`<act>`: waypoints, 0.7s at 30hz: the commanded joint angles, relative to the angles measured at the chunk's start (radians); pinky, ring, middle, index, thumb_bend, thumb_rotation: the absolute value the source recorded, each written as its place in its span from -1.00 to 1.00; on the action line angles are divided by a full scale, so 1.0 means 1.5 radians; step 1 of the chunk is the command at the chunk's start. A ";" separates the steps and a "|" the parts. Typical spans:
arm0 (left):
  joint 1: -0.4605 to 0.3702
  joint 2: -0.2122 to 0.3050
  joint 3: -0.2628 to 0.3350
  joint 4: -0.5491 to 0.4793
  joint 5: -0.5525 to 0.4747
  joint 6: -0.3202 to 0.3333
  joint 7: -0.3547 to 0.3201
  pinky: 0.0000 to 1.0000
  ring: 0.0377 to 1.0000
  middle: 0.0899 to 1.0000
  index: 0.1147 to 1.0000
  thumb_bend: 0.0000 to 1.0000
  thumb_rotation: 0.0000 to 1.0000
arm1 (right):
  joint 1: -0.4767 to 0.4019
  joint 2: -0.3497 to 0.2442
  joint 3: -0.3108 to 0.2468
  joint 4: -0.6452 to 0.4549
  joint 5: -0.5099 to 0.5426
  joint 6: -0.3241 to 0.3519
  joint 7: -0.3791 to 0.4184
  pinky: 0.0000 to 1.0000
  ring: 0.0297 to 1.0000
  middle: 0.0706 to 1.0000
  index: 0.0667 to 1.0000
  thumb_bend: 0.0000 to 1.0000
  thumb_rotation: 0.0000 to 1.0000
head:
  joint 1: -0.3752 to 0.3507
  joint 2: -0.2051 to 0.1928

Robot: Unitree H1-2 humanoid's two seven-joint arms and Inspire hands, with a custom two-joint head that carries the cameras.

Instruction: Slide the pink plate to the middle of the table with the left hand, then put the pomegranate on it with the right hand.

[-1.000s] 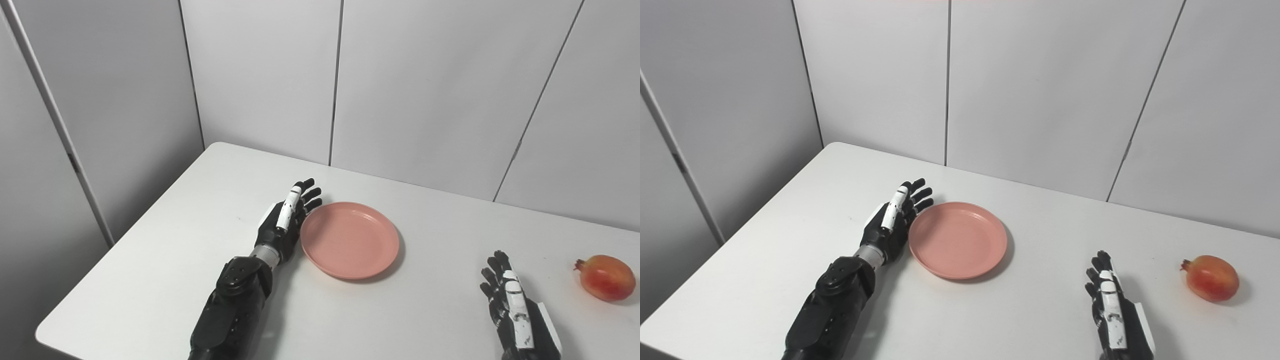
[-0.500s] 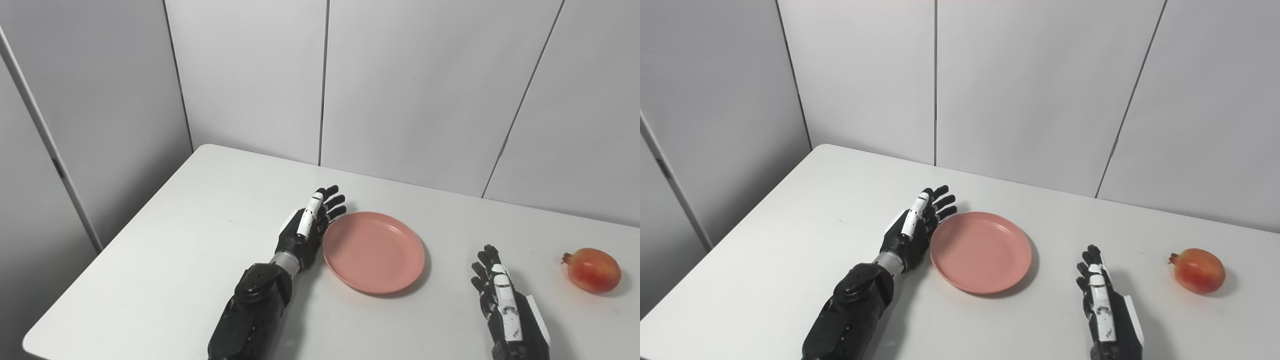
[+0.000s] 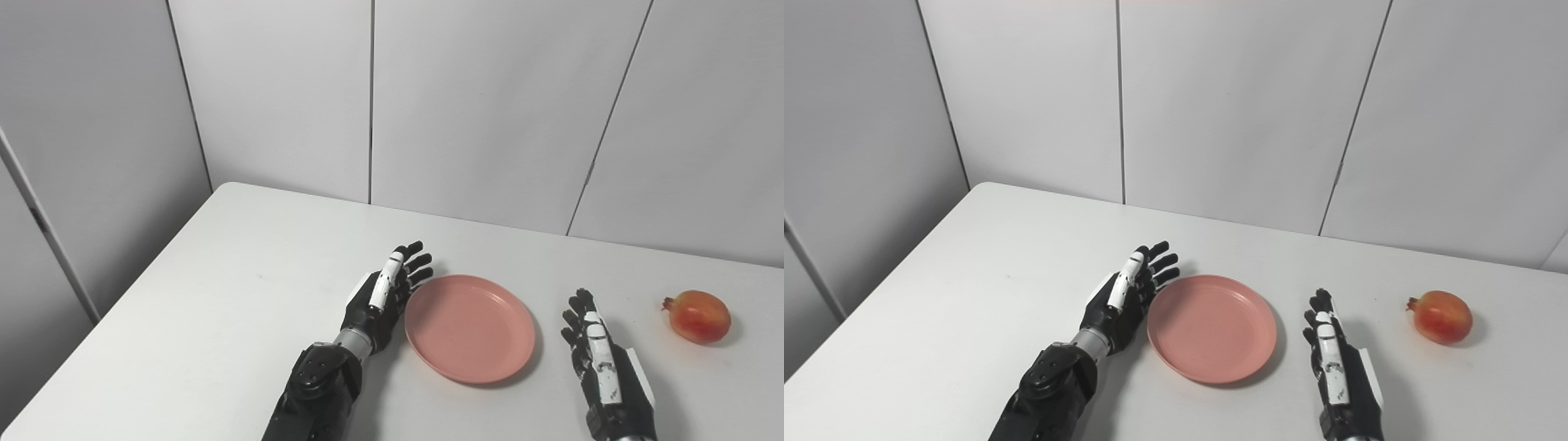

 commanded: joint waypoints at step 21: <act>0.002 0.002 -0.006 -0.031 0.026 -0.030 -0.006 0.80 0.79 0.80 0.78 -0.22 1.00 | -0.034 0.010 0.008 -0.039 -0.049 -0.014 -0.025 0.94 0.93 0.93 0.92 -0.55 1.00 | -0.063 0.000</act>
